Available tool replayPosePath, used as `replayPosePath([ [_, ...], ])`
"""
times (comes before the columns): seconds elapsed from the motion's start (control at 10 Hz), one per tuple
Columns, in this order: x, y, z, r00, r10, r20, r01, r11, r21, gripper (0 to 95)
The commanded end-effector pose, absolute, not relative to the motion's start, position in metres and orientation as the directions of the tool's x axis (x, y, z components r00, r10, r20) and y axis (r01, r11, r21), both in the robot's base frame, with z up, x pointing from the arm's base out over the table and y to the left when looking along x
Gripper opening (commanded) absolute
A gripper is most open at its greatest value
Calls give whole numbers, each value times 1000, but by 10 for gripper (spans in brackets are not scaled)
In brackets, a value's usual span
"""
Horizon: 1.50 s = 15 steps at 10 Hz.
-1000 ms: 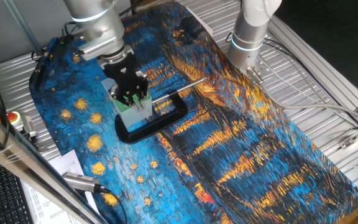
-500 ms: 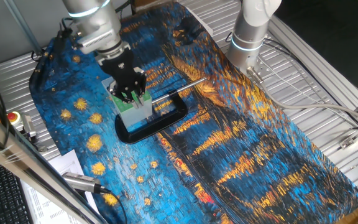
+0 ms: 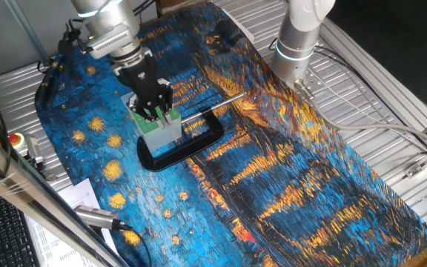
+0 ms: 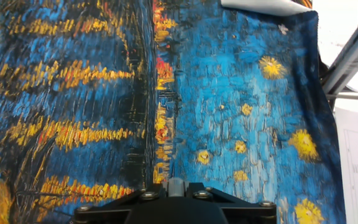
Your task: Insert a large pipette tip into the holder for large pipette tips
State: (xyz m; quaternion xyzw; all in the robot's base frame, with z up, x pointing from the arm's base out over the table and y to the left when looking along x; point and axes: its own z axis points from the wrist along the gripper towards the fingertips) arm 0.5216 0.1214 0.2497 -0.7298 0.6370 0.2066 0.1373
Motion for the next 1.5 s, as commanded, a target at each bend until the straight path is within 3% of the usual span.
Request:
replayPosePath([
  [0.1,518,120,252,114,-866,-488,-985,-163,60,0],
  [1.5,512,103,241,145,-822,-550,-980,-196,34,0],
])
